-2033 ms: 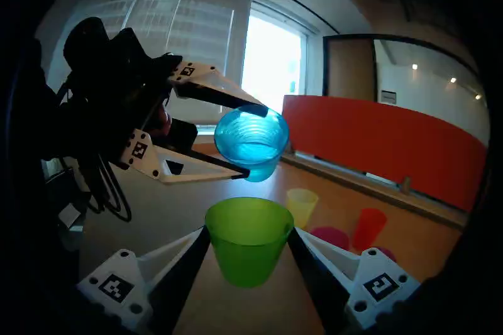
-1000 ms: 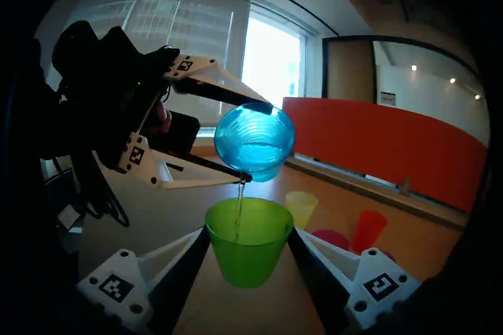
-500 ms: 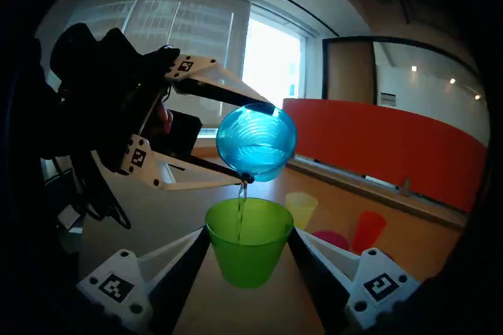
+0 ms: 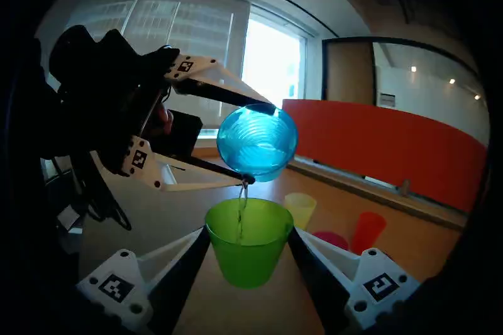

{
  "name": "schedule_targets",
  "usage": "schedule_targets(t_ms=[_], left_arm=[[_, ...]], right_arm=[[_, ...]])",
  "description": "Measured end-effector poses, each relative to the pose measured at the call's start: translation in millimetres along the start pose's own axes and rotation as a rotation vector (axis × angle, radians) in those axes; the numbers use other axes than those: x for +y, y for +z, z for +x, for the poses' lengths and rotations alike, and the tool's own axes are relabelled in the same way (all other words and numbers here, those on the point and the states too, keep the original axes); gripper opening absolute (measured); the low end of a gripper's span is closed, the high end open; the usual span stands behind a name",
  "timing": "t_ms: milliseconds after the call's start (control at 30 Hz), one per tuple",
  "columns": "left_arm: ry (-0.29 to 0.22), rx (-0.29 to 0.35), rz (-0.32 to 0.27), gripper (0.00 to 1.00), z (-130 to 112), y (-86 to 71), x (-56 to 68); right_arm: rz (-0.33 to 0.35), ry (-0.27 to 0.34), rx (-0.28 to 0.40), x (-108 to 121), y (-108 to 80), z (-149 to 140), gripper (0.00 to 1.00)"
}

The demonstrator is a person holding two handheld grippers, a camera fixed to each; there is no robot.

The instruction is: Pour water

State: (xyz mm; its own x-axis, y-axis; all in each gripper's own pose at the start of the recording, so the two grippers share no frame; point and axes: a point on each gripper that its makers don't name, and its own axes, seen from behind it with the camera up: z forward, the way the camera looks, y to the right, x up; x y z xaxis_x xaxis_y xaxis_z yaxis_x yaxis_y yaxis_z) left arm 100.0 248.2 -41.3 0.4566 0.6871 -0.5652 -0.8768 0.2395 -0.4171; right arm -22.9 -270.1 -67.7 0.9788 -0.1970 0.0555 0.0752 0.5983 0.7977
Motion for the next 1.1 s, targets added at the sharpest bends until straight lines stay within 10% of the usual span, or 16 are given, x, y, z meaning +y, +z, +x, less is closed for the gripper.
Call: schedule_targets(t_ms=[1100], left_arm=[[0.069,0.006,0.0,0.87,5.2,0.6,-0.1]], right_arm=[[-0.003,0.0,0.007,0.9,-1.5,3.4,0.91]])
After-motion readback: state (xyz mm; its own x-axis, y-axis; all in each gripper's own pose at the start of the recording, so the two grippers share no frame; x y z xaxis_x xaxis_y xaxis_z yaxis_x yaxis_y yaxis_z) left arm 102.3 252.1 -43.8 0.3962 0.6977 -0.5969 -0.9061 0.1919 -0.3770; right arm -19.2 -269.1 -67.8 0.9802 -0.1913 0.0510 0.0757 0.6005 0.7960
